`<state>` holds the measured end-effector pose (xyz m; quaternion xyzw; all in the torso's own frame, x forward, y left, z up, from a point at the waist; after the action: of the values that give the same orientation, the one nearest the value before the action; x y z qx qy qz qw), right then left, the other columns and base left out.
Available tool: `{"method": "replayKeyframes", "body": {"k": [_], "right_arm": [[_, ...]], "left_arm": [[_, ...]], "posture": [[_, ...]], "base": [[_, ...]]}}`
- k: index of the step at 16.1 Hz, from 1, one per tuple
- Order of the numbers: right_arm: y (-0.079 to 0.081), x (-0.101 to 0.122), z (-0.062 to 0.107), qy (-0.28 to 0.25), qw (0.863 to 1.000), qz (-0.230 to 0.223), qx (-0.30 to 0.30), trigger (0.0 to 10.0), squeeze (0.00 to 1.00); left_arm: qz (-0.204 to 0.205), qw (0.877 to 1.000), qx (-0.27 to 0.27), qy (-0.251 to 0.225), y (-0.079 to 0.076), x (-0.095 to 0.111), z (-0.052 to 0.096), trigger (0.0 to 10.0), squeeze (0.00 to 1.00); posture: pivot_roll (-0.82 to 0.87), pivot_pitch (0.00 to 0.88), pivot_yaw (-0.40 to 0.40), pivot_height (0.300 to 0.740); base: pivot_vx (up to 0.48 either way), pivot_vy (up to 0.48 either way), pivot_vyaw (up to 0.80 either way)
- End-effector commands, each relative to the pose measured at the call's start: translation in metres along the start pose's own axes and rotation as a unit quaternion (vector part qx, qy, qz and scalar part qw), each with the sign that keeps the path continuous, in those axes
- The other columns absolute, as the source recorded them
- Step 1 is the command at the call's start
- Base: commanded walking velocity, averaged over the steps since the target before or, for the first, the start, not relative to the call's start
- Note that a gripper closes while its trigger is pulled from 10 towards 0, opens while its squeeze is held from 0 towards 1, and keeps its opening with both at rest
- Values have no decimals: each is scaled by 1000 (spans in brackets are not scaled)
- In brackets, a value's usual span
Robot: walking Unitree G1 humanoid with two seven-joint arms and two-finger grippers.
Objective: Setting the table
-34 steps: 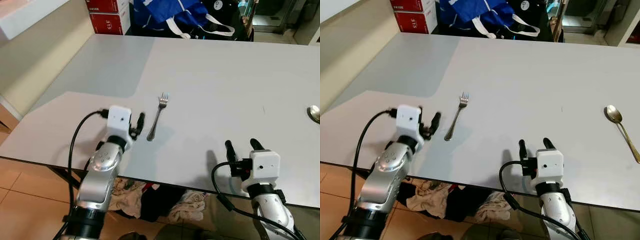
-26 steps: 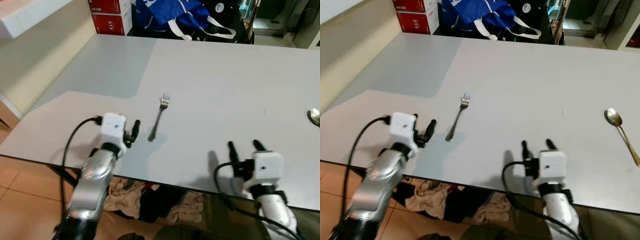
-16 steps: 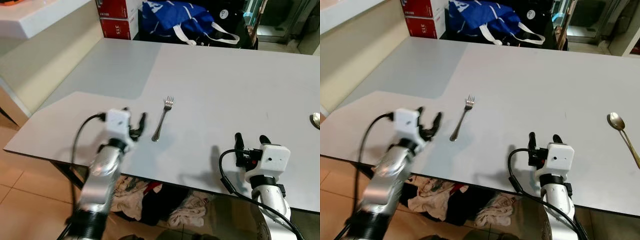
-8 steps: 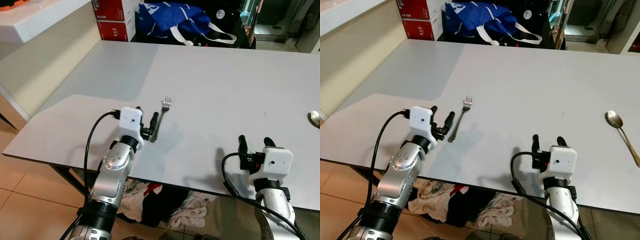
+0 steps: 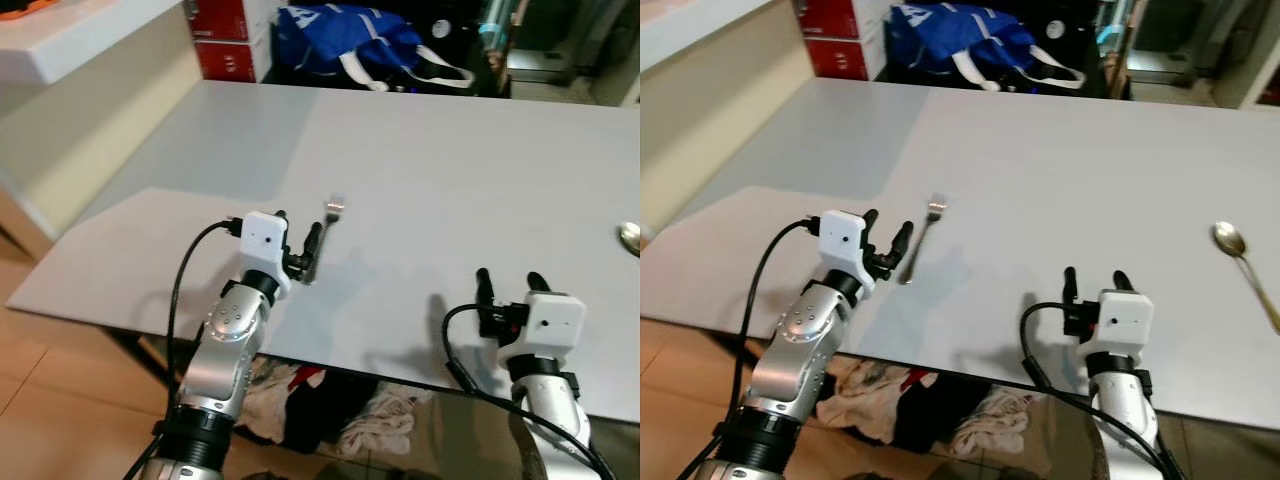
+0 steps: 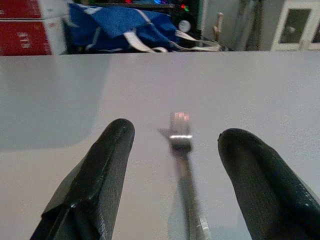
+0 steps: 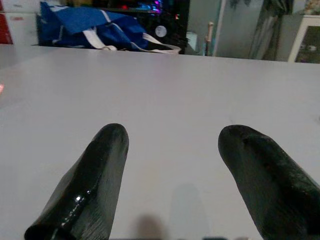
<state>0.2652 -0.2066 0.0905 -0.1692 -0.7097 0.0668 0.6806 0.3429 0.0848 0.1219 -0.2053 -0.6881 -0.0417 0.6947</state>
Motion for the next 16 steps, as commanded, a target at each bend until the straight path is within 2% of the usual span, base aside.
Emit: {"method": "replayKeyframes", "body": {"k": [1, 3, 6, 14, 16], "right_arm": [[6, 2, -1, -4, 1000, -3, 11, 10000, 0], [6, 1, 1, -3, 1000, -3, 12, 10000, 0], [7, 0, -1, 4, 1000, -1, 15, 10000, 0], [13, -2, -3, 9, 1000, 8, 26, 10000, 0], [14, -3, -3, 10, 1000, 6, 26, 10000, 0]], "left_arm": [[9, 1000, 19, -2, 10, 4, 2, 10000, 0], [0, 1000, 13, 0, 9, 4, 0, 10000, 0], [1, 1000, 11, 0, 8, 5, -2, 10000, 0], [-1, 1000, 13, 6, 14, 4, 0, 10000, 0], [-6, 1000, 14, 10, 15, 4, -1, 10000, 0]], "posture": [[-95, 33, 51, 740], [-99, 24, 53, 740], [-97, 20, 54, 740], [-86, 17, 50, 740], [-84, 13, 52, 740]], "base": [[0, 476, 0], [0, 480, 0], [0, 480, -710], [0, 480, 0], [0, 480, -794]]}}
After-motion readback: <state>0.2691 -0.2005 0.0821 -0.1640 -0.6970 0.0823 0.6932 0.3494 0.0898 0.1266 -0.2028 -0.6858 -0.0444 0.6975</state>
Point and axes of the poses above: a point about 5 cm out from each wrist's last joint towards the gripper, its own z axis pointing back from the gripper into the wrist, its own x axis along the axis of the wrist's last joint, y = z × x, the point moved 4 cm from there along -z, pointing out of the wrist towards the gripper, and after that the axes turned 13 degrees about z, right-handed, at the moved point
